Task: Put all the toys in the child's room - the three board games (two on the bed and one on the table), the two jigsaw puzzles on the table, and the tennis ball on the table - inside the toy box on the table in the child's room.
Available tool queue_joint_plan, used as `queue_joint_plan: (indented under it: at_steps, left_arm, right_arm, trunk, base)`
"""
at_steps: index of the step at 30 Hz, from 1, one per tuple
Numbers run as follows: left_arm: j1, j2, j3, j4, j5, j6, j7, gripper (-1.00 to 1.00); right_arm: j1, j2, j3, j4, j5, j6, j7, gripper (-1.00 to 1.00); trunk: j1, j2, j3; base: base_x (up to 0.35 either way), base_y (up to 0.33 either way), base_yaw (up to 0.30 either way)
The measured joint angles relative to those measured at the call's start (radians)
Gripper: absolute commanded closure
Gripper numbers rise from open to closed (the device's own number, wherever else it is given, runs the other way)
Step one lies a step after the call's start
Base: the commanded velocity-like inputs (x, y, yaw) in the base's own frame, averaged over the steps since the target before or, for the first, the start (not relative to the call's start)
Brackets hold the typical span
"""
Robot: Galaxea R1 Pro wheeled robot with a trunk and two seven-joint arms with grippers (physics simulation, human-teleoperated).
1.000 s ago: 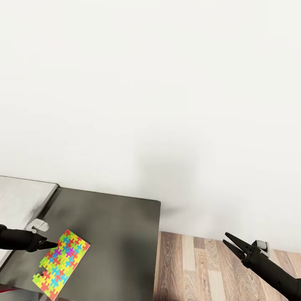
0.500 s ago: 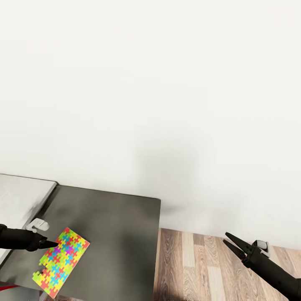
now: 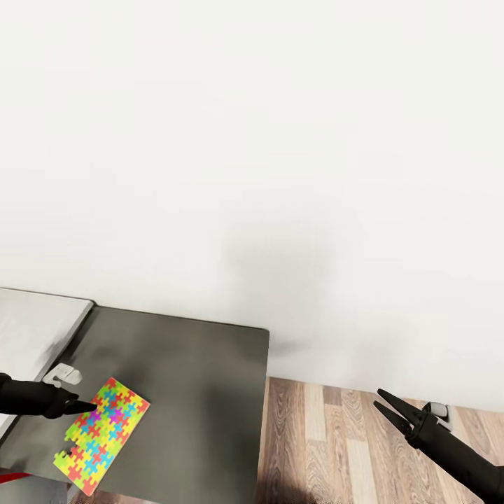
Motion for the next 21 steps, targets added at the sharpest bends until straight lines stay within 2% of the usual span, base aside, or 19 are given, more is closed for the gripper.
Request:
queue_joint_plan:
  at_steps: [6, 21]
  left_arm:
    - [-0.059, 0.007, 0.000, 0.007, -0.001, -0.006, 0.000, -1.00]
    - [-0.076, 0.008, -0.001, 0.024, -0.002, -0.009, 0.000, -1.00]
  right_arm:
    - [0.000, -0.001, 0.000, 0.000, 0.000, 0.001, 0.001, -1.00]
    - [0.000, -0.002, -0.001, 0.000, 0.000, 0.001, 0.003, -1.00]
  trunk:
    - [0.000, 0.000, -0.010]
    - [0.000, 0.000, -0.034]
  base:
    - [0.000, 0.000, 0.000]
    - [0.000, 0.000, 0.000]
